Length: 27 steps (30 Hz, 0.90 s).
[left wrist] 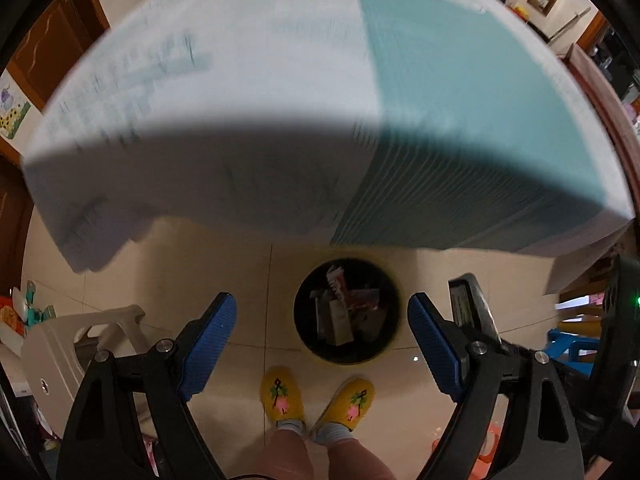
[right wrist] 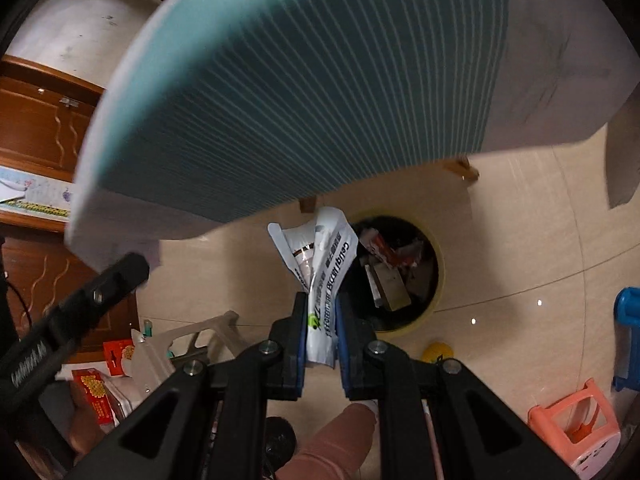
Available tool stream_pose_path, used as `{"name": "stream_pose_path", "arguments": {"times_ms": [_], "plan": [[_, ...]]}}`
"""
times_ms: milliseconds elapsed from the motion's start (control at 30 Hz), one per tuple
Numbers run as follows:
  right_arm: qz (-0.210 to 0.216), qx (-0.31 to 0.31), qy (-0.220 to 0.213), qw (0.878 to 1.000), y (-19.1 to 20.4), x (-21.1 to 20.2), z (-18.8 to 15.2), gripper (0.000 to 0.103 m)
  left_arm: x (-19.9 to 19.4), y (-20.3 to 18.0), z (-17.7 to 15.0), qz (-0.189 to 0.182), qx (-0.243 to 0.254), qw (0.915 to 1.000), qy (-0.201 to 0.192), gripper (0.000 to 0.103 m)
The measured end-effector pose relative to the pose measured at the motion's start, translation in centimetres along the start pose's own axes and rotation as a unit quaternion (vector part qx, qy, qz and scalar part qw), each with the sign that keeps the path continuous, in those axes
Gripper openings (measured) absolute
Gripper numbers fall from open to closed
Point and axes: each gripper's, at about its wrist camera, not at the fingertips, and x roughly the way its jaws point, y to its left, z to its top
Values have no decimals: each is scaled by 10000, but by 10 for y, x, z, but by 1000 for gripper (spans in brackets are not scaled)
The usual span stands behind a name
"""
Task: Collect trash
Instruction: 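Lift the held scrap and carry it over the black bin, then open the right gripper to drop the scrap into the bin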
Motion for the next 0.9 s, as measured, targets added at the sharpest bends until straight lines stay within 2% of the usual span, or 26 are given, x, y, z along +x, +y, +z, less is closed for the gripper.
{"name": "stream_pose_path", "arguments": {"times_ms": [333, 400, 567, 667, 800, 900], "plan": [[-238, 100, 226, 9994, -33, 116, 0, 15, 84, 18, -24, 238, -144, 9996, 108, 86], [-329, 122, 260, 9990, -36, 135, 0, 16, 94, 22, -26, 256, -190, 9994, 115, 86], [-242, 249, 268, 9990, -45, 166, 1, 17, 115, 32, -31, 268, -226, 9990, 274, 86], [-250, 216, 217, 9992, -48, 176, -1, 32, 121, 39, -36, 317, -217, 9988, 312, 86], [-295, 246, 180, 9991, -50, 184, -2, 38, 121, 46, -37, 332, -248, 9986, 322, 86], [-308, 191, 151, 9992, -47, 184, -2, 54, 119, 47, -36, 330, -242, 9986, 323, 86]]}}
